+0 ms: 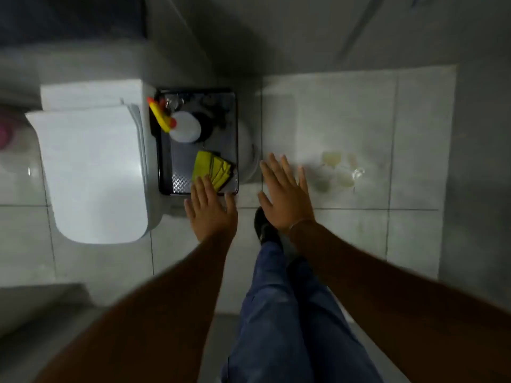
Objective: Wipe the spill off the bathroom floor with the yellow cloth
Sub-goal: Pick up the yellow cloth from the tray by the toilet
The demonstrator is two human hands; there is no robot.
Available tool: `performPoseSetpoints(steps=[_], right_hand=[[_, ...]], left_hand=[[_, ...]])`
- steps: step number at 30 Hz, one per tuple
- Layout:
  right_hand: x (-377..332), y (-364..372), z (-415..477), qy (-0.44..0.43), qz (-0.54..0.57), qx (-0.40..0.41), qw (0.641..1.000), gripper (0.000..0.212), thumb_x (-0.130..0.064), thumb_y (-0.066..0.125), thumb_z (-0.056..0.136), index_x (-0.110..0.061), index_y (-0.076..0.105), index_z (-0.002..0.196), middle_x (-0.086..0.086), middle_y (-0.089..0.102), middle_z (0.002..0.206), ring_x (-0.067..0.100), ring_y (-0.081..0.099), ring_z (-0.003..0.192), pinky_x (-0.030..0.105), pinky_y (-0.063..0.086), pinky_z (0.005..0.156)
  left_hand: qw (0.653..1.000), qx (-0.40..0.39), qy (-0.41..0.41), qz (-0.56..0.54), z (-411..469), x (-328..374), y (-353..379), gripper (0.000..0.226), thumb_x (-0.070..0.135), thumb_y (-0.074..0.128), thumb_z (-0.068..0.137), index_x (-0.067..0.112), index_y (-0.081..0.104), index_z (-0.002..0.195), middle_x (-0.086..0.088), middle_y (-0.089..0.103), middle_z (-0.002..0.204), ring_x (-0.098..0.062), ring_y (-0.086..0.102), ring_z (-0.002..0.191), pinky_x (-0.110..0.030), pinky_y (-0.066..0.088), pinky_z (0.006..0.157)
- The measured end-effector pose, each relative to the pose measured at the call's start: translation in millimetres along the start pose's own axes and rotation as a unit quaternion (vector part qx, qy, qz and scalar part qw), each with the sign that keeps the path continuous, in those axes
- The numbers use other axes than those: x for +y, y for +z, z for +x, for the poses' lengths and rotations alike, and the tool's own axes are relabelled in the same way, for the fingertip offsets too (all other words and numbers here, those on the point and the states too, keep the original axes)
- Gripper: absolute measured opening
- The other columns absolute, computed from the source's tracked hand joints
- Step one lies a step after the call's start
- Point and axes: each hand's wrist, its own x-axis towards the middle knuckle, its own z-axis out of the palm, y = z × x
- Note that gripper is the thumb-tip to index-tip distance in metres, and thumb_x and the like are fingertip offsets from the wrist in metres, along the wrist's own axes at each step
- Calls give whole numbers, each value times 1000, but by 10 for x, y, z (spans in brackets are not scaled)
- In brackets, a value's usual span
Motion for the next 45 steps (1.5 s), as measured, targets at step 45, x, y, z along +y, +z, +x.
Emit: performPoseSetpoints(steps=[45], right_hand=[[471, 1319, 338, 89, 149, -38, 984, 43, -36, 44, 104, -21, 51, 144, 2, 36, 163, 23, 19, 157, 56, 17, 126]], left_hand=[[995, -17, -73, -68, 1798, -653, 851, 58, 54, 64, 79, 29, 66, 131, 0, 52, 146, -29, 44, 142, -51, 27, 116]])
